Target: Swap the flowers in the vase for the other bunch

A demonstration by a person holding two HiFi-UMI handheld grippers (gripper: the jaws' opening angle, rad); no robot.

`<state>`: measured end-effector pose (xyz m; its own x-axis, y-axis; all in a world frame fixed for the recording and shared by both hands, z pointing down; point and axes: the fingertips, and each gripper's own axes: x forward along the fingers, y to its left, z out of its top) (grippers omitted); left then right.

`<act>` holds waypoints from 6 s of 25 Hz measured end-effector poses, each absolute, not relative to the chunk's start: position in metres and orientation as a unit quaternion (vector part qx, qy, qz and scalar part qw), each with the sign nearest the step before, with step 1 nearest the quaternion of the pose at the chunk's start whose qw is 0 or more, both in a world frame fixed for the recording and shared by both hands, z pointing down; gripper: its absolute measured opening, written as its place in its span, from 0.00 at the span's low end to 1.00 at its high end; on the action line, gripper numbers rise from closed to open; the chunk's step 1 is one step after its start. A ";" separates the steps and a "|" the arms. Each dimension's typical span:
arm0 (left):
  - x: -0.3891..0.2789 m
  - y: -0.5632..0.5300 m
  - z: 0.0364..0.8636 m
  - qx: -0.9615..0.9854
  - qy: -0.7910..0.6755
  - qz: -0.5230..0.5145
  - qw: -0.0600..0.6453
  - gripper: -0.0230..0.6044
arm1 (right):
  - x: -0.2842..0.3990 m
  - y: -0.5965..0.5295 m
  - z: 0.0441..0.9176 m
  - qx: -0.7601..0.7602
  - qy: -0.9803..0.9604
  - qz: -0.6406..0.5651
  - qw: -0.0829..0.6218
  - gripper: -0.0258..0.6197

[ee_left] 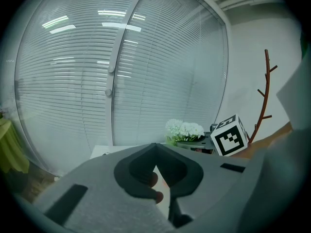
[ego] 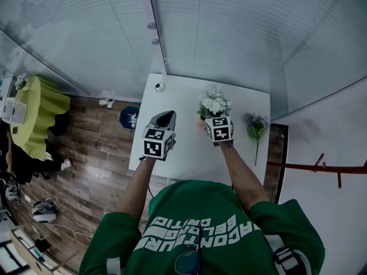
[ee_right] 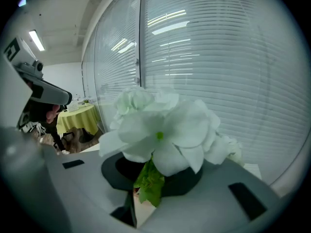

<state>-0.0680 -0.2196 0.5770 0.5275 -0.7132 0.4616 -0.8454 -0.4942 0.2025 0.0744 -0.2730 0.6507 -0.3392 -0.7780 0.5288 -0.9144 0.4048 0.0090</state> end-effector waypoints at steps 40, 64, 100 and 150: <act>-0.029 -0.187 0.575 0.871 -0.419 0.163 0.196 0.04 | 0.102 -0.222 0.628 0.519 -0.798 0.180 0.247 0.33; -0.023 -0.190 0.569 0.875 -0.414 0.159 0.192 0.04 | 0.106 -0.220 0.598 0.518 -0.805 0.171 0.231 0.37; -0.005 -0.231 0.536 0.875 -0.433 0.128 0.177 0.04 | 0.227 -0.187 0.547 0.612 -0.753 0.158 0.183 0.06; -0.014 -0.230 0.546 0.871 -0.438 0.131 0.181 0.04 | 0.219 -0.186 0.561 0.595 -0.762 0.168 0.193 0.06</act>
